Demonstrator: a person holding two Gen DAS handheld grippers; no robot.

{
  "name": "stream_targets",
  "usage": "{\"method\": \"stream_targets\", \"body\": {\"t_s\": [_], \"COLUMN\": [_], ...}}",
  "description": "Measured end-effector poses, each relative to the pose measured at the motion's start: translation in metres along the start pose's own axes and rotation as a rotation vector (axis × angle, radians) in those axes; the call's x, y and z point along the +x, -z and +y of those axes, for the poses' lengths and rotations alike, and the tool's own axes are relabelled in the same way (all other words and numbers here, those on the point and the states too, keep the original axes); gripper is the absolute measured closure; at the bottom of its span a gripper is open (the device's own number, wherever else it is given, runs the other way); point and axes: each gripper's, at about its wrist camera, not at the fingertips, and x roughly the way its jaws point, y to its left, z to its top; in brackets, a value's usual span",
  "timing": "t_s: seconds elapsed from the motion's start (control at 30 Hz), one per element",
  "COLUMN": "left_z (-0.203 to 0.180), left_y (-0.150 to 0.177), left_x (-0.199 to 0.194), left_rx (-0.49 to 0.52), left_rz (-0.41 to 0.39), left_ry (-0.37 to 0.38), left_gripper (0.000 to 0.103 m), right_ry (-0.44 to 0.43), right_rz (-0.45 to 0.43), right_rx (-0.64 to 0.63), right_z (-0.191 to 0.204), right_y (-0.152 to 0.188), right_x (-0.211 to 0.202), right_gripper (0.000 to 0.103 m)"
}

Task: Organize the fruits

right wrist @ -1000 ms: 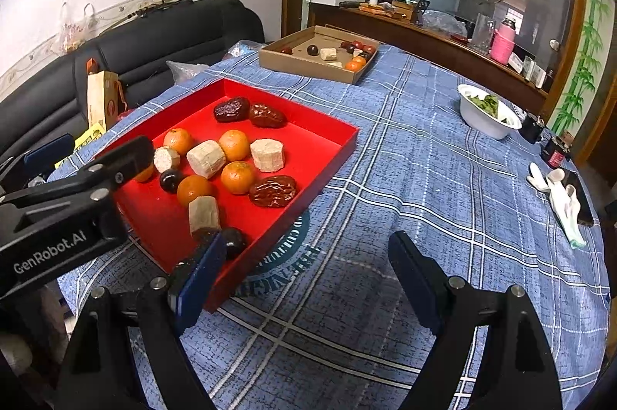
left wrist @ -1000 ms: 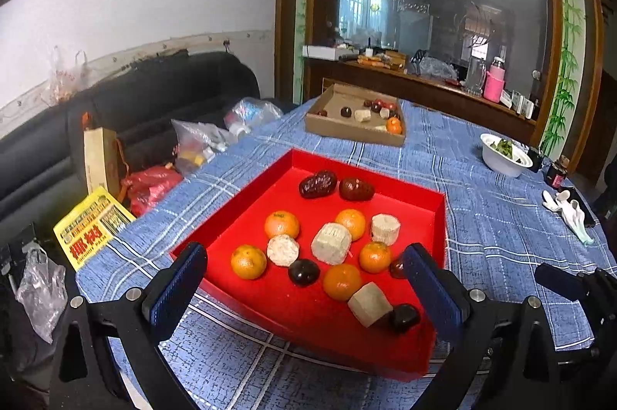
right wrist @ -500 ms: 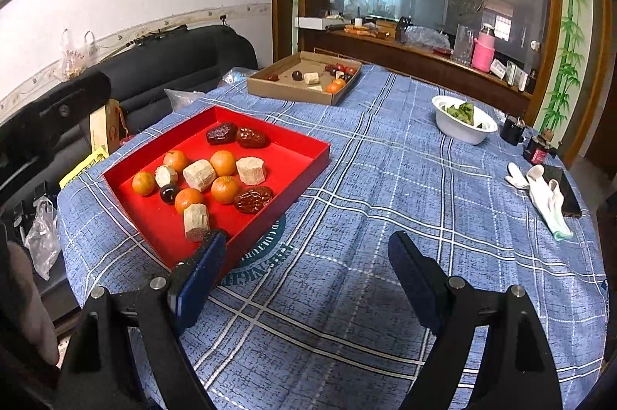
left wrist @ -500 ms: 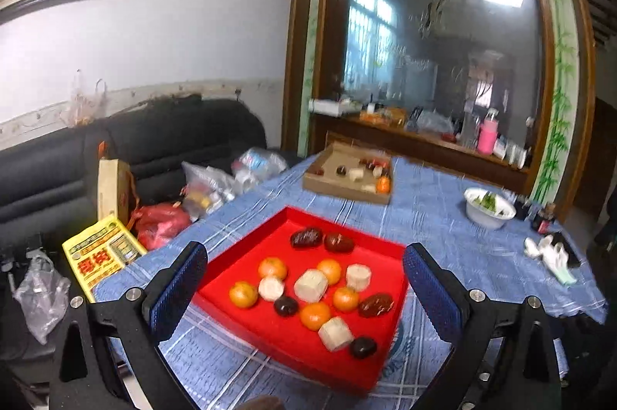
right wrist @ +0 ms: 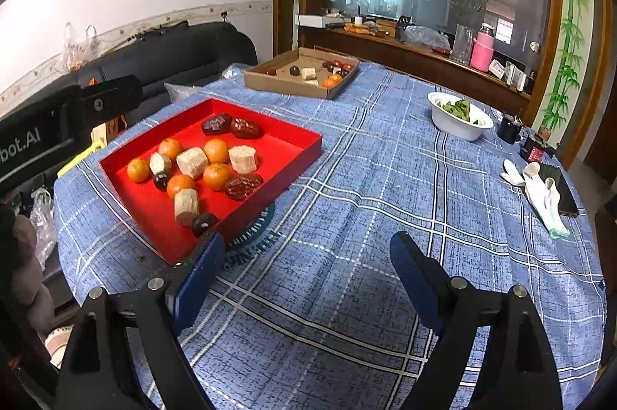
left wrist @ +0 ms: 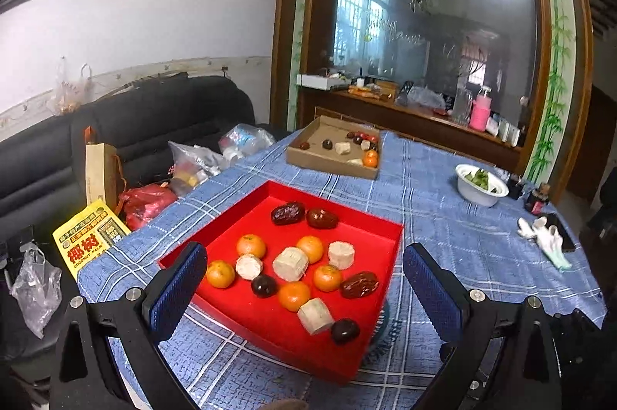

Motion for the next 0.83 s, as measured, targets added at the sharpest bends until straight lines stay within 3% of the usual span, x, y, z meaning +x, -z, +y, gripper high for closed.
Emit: {"method": "stream_targets", "body": {"t_s": [0.43,0.83], "left_z": [0.003,0.011], "left_y": [0.012,0.015], "left_x": [0.031,0.05], "left_rx": [0.037,0.027], "left_rz": [0.099,0.167], "left_ry": [-0.054,-0.039], "left_gripper": [0.001,0.001], "right_ry": [0.002,-0.054], "right_rz": [0.074,0.122], "right_rx": [-0.063,-0.033], "right_z": [0.019,0.025], "right_y": [-0.004,-0.01], "right_x": [0.026,0.04], "right_gripper": [0.016,0.016]}}
